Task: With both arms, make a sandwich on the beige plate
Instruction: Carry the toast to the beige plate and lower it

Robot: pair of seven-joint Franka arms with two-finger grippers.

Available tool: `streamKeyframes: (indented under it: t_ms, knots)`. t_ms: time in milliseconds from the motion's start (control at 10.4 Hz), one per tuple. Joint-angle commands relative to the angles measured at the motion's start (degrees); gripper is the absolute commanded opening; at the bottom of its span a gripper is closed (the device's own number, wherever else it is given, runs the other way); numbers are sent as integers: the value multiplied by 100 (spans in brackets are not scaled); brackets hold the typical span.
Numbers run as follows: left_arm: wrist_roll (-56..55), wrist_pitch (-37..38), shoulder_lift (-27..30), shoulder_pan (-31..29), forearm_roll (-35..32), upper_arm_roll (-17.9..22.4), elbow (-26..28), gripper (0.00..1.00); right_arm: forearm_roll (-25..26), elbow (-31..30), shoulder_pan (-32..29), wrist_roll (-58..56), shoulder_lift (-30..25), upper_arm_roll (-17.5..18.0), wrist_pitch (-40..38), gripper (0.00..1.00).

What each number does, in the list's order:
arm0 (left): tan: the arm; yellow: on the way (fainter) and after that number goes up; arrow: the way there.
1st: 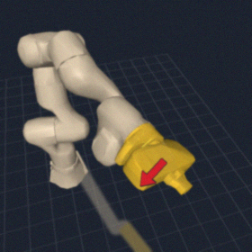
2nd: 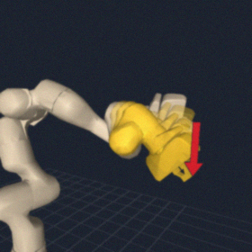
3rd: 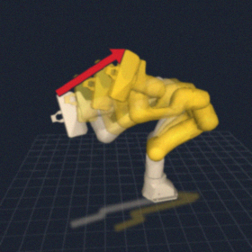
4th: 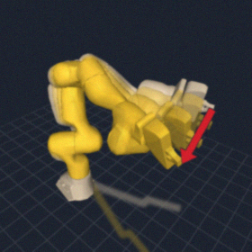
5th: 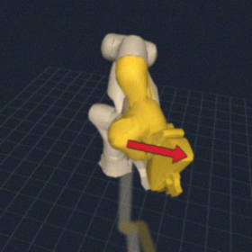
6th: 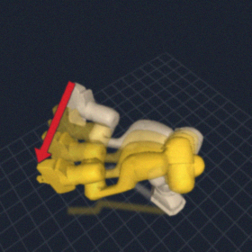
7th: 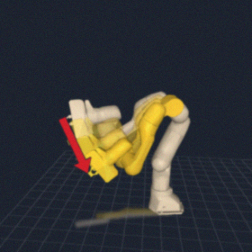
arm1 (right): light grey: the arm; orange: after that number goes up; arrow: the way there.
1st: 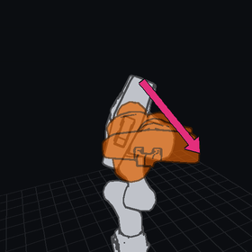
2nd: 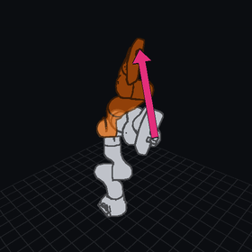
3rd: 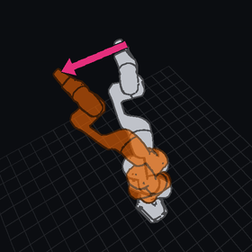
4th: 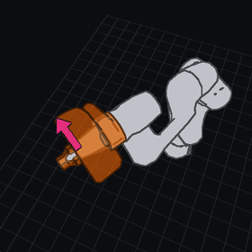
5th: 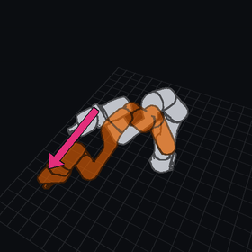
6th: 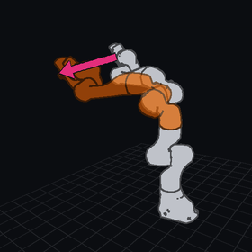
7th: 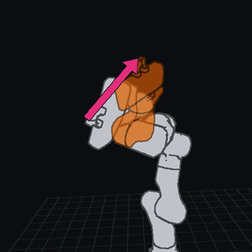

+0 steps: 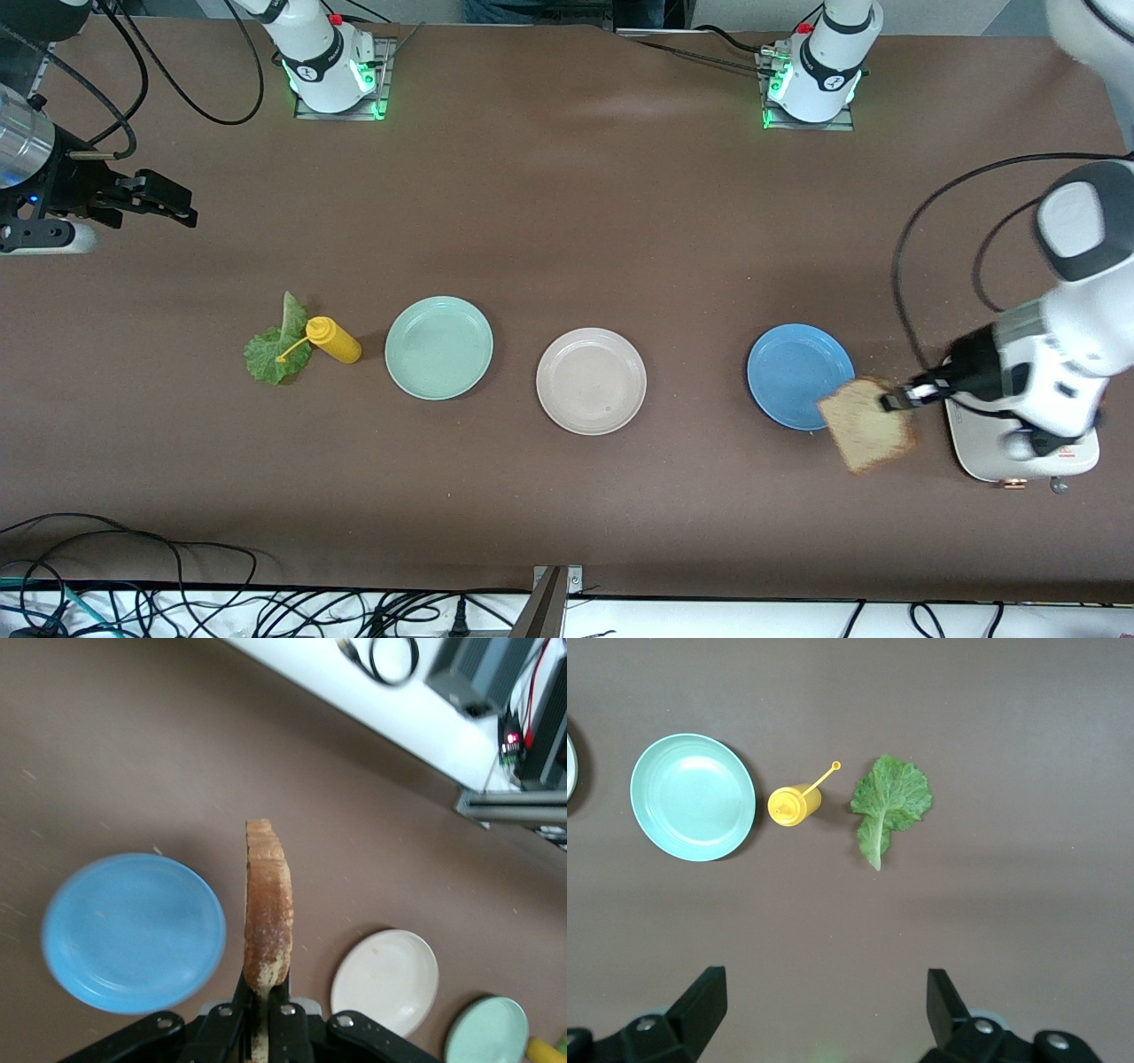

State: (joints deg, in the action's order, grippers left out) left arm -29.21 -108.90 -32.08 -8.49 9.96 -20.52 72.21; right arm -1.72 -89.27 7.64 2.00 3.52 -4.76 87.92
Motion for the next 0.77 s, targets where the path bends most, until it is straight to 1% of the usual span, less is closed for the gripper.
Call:
streamKeyframes:
  t_ms: [0,193,386,482,578,675]
  knots:
    - [-522,-235,-482,644,374,22,-155,0,-83,59,0,-50,8,-16,-12,100]
    - [-909,-928,-833,1154,900,22,-102,0,-91,59,-8,-50,8,-25,-12,100]
    - [-1138,-1806,-1159,1542,990,22,-67,0,-91,59,-8,-50,8,-25,-12,100]
    - [-1105,-2211,-1308,1665,1217,22,-58,0,-91,59,-8,-50,8,-25,-12,100]
    - [-1061,-2476,-1397,1788,1428,22,-49,0,-100,50,-8,-50,8,-25,-12,100]
    - [-1060,-2583,-1476,1877,1465,22,-49,0,-126,59,-26,-50,8,-25,-12,100]
